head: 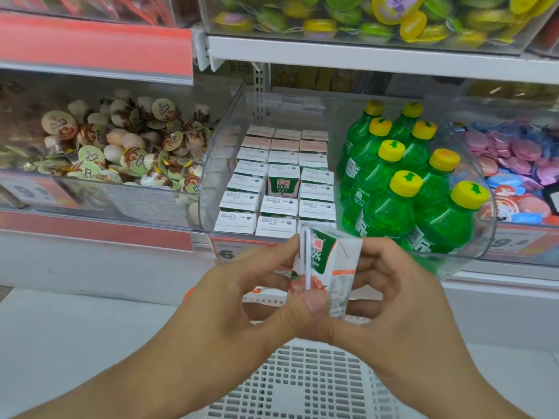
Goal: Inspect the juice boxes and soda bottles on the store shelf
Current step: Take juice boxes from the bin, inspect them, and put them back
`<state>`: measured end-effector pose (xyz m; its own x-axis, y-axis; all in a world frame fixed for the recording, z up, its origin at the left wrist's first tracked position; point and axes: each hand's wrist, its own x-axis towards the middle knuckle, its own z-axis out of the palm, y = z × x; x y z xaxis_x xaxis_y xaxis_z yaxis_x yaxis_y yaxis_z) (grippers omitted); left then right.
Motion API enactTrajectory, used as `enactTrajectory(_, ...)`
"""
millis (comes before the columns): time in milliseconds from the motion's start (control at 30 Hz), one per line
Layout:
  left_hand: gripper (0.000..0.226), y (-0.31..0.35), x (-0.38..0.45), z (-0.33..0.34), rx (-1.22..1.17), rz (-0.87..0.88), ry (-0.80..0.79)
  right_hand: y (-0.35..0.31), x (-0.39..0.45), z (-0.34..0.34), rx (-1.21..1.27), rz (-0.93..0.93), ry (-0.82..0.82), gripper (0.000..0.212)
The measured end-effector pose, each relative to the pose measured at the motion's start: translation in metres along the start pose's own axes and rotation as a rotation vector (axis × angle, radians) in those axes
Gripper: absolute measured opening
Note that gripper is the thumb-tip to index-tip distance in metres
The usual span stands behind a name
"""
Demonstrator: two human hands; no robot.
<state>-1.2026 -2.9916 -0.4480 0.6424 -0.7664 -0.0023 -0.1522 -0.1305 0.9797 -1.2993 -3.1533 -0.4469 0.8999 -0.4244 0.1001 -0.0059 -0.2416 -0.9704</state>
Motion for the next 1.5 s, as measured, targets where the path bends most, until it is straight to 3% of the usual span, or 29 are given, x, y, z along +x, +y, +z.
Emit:
enactTrajectory(233, 0.05, -0.004, 0.008, -0.014, -0.023, 0.05, -0.003, 0.004, -0.003, 0.002, 0.104, -0.21, 0.003, 0.053)
enactTrajectory(333, 0.059, -0.002, 0.015, -0.031, -0.066, 0.054, -0.058, -0.001, 0.01, -0.009, 0.064, -0.259, -0.031, 0.057)
enactTrajectory(433, 0.069, -0.004, 0.016, -0.038, -0.164, 0.026, -0.149, -0.009, 0.022, -0.021, 0.026, -0.247, -0.201, 0.07)
enactTrajectory(500, 0.064, -0.005, 0.016, -0.036, -0.203, 0.021, -0.195, -0.014, 0.026, -0.026, -0.054, -0.252, -0.335, 0.058)
enactTrajectory(567, 0.055, -0.004, 0.017, -0.035, -0.188, 0.05, -0.168, -0.016, 0.029, -0.026, -0.076, -0.257, -0.321, 0.045)
enactTrajectory(667, 0.046, -0.005, 0.024, -0.039, 0.151, 0.181, 0.108, -0.016, 0.035, -0.019, -0.032, -0.321, -0.106, 0.039)
enactTrajectory(733, 0.057, -0.006, 0.03, -0.042, 0.494, 0.246, 0.25, -0.02, 0.043, -0.012, -0.049, -0.386, 0.057, 0.043)
enactTrajectory(800, 0.072, -0.013, 0.037, -0.043, 0.681, 0.222, 0.263, -0.024, 0.058, -0.006, -0.173, -0.457, 0.17, 0.045)
enactTrajectory(900, 0.066, -0.026, 0.05, -0.04, 0.875, 0.232, 0.224, -0.021, 0.086, 0.005, -0.43, -0.51, 0.218, 0.04)
enactTrajectory(1033, 0.054, -0.035, 0.056, -0.036, 0.917, 0.28, 0.276, -0.016, 0.113, 0.015, -0.644, -0.446, 0.117, 0.039)
enactTrajectory(1333, 0.047, -0.038, 0.056, -0.037, 0.912, 0.3, 0.277, -0.038, 0.142, 0.02, -0.875, -0.369, -0.074, 0.038)
enactTrajectory(1500, 0.047, -0.038, 0.055, -0.037, 0.885, 0.294, 0.271, -0.033, 0.161, 0.02, -1.177, -0.174, -0.321, 0.049)
